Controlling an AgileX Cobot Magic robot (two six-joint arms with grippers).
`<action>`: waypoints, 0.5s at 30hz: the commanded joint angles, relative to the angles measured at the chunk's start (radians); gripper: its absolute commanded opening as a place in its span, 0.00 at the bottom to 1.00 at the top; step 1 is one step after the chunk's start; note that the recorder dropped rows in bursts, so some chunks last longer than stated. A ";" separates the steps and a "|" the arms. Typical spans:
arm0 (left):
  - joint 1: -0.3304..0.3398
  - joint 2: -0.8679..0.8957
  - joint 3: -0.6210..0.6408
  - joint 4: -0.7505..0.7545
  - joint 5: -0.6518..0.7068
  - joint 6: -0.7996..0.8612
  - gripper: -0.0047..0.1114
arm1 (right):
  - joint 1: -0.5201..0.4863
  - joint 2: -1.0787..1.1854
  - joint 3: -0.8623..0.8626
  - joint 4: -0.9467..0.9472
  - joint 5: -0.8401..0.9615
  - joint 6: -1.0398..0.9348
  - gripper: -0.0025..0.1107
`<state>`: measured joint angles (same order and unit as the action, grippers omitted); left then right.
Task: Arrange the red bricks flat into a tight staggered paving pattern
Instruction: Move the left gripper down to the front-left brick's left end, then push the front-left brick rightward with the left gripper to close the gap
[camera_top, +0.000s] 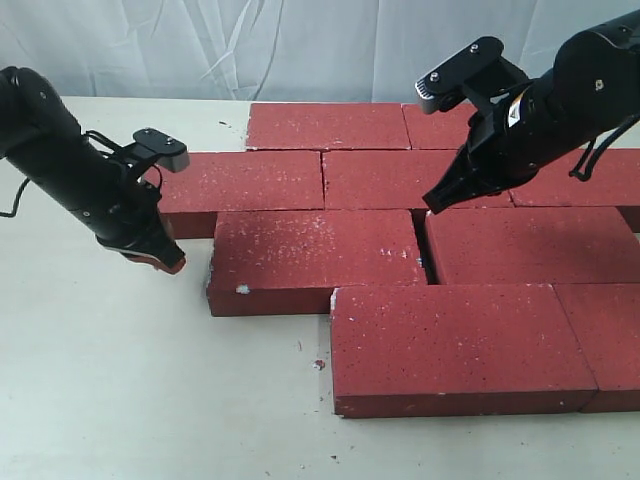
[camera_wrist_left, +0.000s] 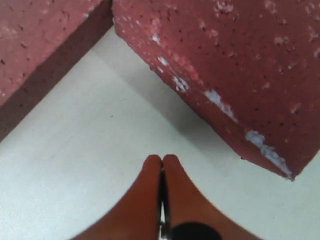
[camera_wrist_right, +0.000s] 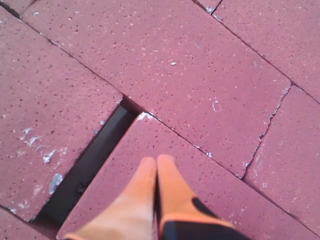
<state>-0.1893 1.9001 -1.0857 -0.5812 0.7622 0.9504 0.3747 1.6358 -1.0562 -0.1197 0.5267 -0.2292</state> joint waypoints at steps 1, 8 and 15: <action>-0.004 0.002 -0.005 -0.027 -0.015 0.007 0.04 | -0.003 0.001 0.004 -0.002 -0.014 -0.006 0.01; -0.004 0.009 -0.005 -0.105 -0.022 0.062 0.04 | -0.003 0.001 0.004 -0.002 -0.026 -0.006 0.01; -0.026 0.043 -0.021 -0.113 -0.030 0.062 0.04 | -0.003 0.001 0.004 -0.002 -0.033 -0.006 0.01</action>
<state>-0.1936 1.9384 -1.0983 -0.6787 0.7408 1.0093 0.3747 1.6358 -1.0562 -0.1197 0.5060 -0.2304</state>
